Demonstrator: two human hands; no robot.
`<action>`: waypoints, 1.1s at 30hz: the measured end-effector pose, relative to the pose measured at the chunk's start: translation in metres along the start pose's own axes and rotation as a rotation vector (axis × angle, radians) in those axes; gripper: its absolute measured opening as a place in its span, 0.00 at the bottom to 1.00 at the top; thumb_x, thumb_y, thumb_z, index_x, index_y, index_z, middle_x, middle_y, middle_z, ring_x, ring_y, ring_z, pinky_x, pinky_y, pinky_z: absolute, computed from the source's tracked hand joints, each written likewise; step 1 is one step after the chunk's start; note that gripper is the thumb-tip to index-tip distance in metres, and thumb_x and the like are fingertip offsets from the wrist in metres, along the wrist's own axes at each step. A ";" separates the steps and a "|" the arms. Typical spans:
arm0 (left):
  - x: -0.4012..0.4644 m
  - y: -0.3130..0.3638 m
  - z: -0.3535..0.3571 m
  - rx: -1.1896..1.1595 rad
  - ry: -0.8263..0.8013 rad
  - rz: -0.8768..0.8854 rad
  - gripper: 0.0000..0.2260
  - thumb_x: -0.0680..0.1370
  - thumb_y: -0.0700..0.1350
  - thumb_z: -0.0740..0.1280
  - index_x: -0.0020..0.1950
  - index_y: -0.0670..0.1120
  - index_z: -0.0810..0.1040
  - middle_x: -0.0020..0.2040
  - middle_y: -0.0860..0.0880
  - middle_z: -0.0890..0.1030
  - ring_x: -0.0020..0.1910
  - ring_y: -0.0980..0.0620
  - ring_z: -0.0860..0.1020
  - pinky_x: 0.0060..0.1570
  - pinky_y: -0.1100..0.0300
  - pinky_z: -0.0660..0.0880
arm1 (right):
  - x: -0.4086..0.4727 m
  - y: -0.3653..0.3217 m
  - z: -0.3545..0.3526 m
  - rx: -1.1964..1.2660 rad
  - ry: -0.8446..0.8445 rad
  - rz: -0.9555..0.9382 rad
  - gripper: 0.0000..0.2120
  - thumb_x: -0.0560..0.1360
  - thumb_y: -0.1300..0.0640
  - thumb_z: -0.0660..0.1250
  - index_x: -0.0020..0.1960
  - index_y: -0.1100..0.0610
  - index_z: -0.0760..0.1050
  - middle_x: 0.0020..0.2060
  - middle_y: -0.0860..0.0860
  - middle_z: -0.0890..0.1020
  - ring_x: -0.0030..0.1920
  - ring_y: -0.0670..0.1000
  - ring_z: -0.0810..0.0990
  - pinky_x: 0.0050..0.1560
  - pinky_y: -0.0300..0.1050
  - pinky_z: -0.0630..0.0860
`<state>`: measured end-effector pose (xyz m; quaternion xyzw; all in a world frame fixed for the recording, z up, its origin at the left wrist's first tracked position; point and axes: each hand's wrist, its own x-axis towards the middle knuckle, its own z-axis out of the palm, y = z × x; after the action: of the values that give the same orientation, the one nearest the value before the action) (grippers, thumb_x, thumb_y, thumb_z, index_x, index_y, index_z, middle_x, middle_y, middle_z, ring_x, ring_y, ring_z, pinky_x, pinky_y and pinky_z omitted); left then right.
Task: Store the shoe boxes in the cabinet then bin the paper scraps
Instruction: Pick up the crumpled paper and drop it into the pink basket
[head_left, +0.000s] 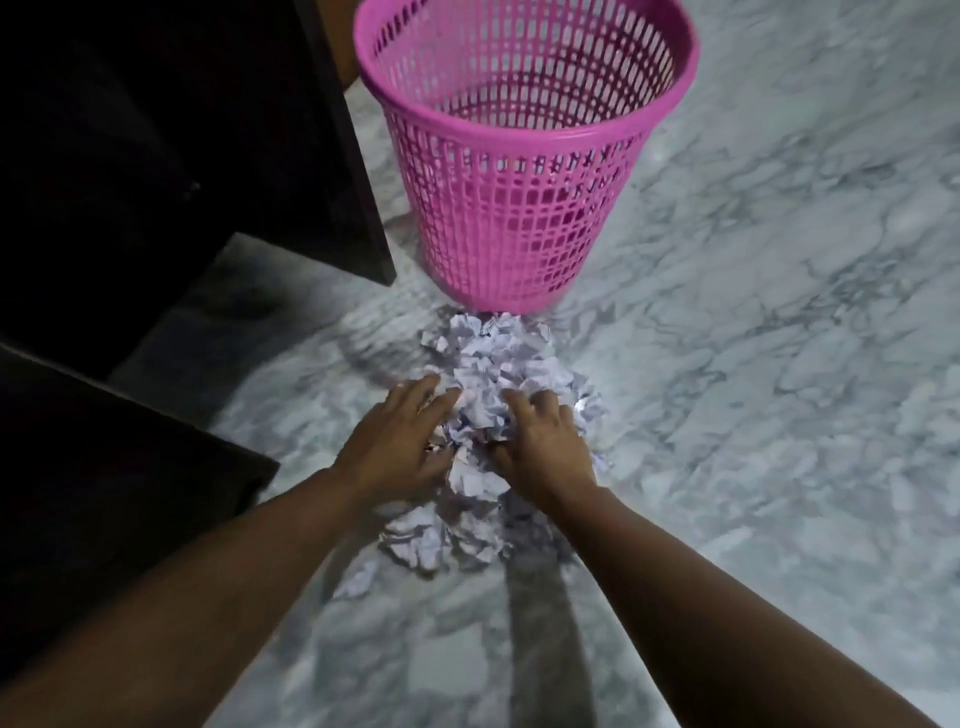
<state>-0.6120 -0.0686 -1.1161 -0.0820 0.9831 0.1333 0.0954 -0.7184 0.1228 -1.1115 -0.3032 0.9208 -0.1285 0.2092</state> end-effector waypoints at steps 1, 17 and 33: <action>0.001 0.003 0.001 -0.008 0.035 0.007 0.29 0.77 0.59 0.62 0.77 0.53 0.62 0.77 0.46 0.64 0.74 0.42 0.65 0.61 0.47 0.76 | 0.000 0.004 0.001 0.036 0.034 -0.017 0.30 0.77 0.43 0.68 0.76 0.47 0.62 0.68 0.57 0.69 0.67 0.61 0.70 0.58 0.58 0.78; 0.006 0.062 -0.104 -0.343 0.436 0.063 0.03 0.73 0.44 0.57 0.40 0.50 0.65 0.35 0.52 0.70 0.35 0.49 0.71 0.35 0.48 0.74 | -0.014 0.008 -0.092 0.779 0.558 -0.165 0.07 0.75 0.66 0.64 0.43 0.57 0.78 0.40 0.52 0.76 0.35 0.46 0.72 0.38 0.44 0.70; 0.176 0.048 -0.329 -0.313 0.670 -0.253 0.08 0.76 0.44 0.63 0.55 0.46 0.76 0.52 0.40 0.81 0.51 0.40 0.79 0.44 0.54 0.72 | 0.134 -0.103 -0.351 0.315 0.505 -0.064 0.21 0.79 0.56 0.64 0.71 0.58 0.72 0.62 0.60 0.81 0.58 0.58 0.81 0.54 0.47 0.78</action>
<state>-0.8459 -0.1384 -0.8303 -0.2552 0.9096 0.2348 -0.2290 -0.9269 -0.0018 -0.8066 -0.2544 0.9023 -0.3478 0.0140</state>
